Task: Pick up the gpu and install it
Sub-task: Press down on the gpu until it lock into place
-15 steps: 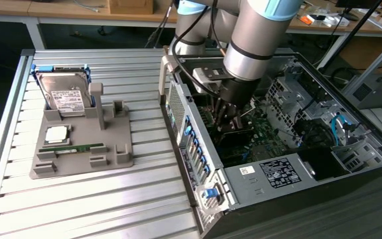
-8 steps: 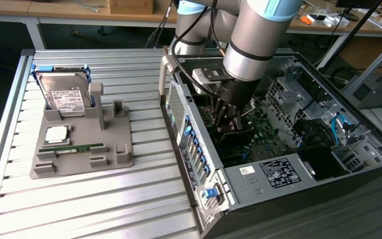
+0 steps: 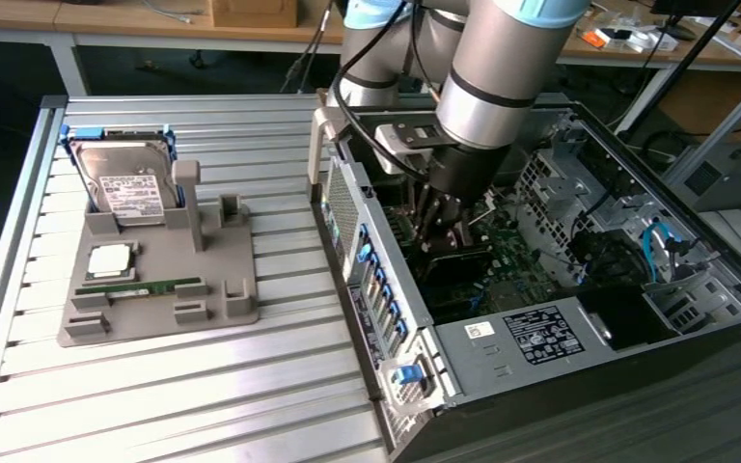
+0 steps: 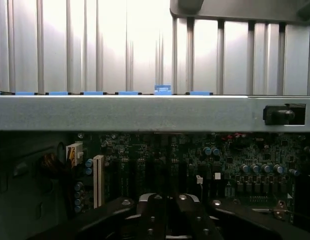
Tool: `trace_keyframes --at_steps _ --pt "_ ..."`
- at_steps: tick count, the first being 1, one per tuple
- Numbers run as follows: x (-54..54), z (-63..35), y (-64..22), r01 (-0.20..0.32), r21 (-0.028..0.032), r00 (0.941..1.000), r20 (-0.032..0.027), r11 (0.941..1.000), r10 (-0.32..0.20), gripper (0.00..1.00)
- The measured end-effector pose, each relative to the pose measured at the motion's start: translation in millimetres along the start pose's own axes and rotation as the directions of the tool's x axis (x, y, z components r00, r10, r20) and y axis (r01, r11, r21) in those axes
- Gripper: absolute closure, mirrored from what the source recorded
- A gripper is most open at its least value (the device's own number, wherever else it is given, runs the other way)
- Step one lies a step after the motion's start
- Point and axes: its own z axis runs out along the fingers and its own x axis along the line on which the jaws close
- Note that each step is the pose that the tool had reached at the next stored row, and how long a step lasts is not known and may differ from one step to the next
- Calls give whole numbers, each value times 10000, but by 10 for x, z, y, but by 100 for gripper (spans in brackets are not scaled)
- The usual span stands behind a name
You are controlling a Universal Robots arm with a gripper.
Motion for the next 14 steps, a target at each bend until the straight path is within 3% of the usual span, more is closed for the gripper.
trace_keyframes --at_steps 14 --pt "-16 101 -2 1 -19 10000 -7 10000 -1 89"
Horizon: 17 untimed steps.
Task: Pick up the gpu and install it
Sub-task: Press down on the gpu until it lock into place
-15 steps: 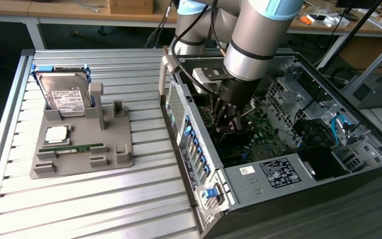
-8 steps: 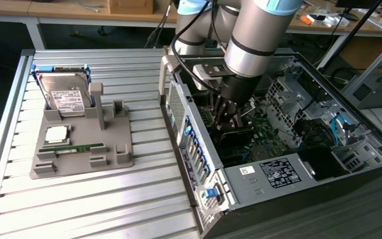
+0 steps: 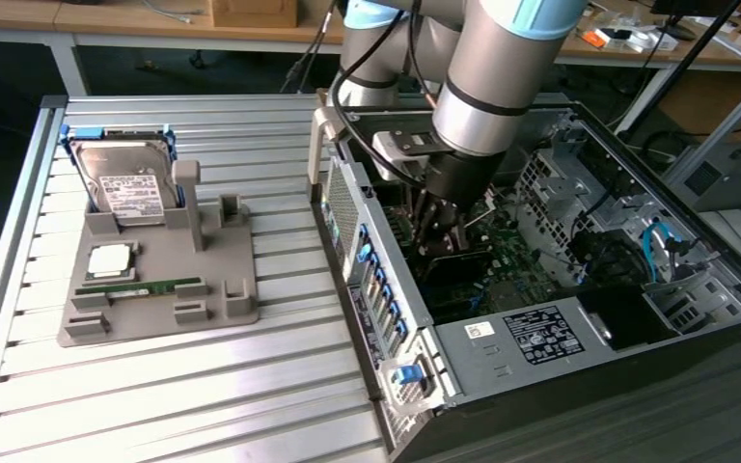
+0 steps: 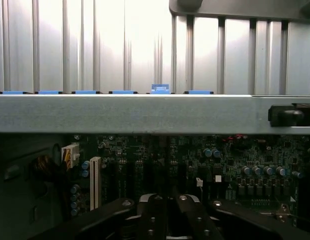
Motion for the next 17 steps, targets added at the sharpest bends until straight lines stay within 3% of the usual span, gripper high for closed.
trace_keyframes --at_steps 17 --pt "7 29 14 0 2 10000 12 10000 0 89"
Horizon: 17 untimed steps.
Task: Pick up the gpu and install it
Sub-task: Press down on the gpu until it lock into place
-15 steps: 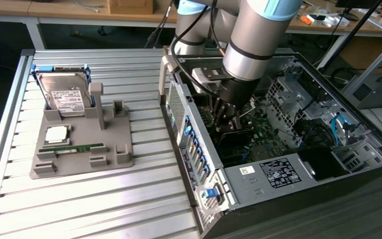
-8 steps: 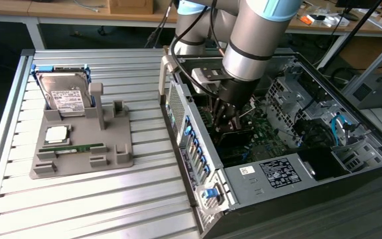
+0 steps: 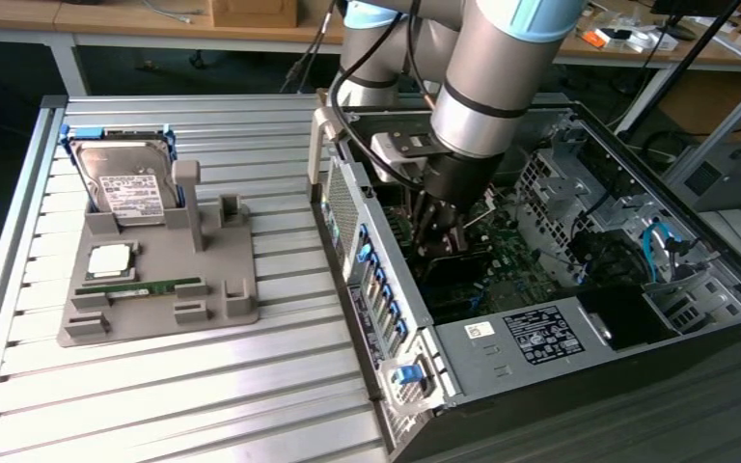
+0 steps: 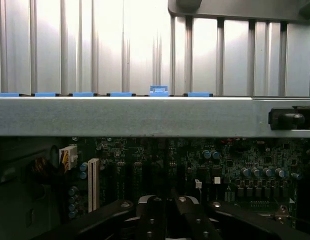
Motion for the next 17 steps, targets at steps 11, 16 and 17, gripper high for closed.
trace_keyframes --at_steps 11,16,17 --pt "8 59 2 0 -2 10000 17 10000 0 89" --pt "9 -54 5 -1 22 10000 32 10000 1 89" --pt "10 -87 6 0 19 10000 22 10000 0 89"
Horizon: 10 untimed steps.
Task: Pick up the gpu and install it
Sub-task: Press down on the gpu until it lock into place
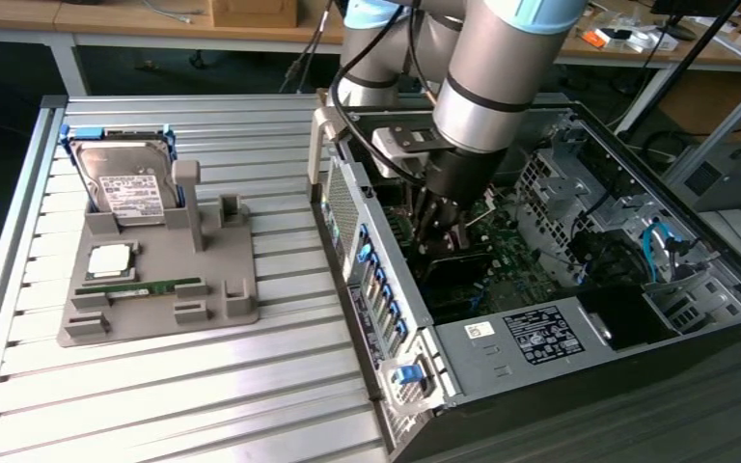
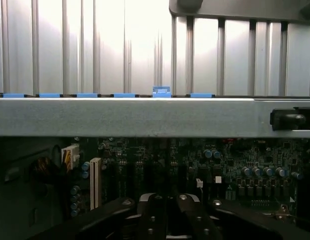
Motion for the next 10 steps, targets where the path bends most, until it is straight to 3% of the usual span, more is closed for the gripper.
trace_keyframes --at_steps 4,10 --pt "2 -20 -44 -1 -1 10000 -1 10000 1 89" --pt "6 -29 -382 3 -109 10000 10 9999 -3 89"
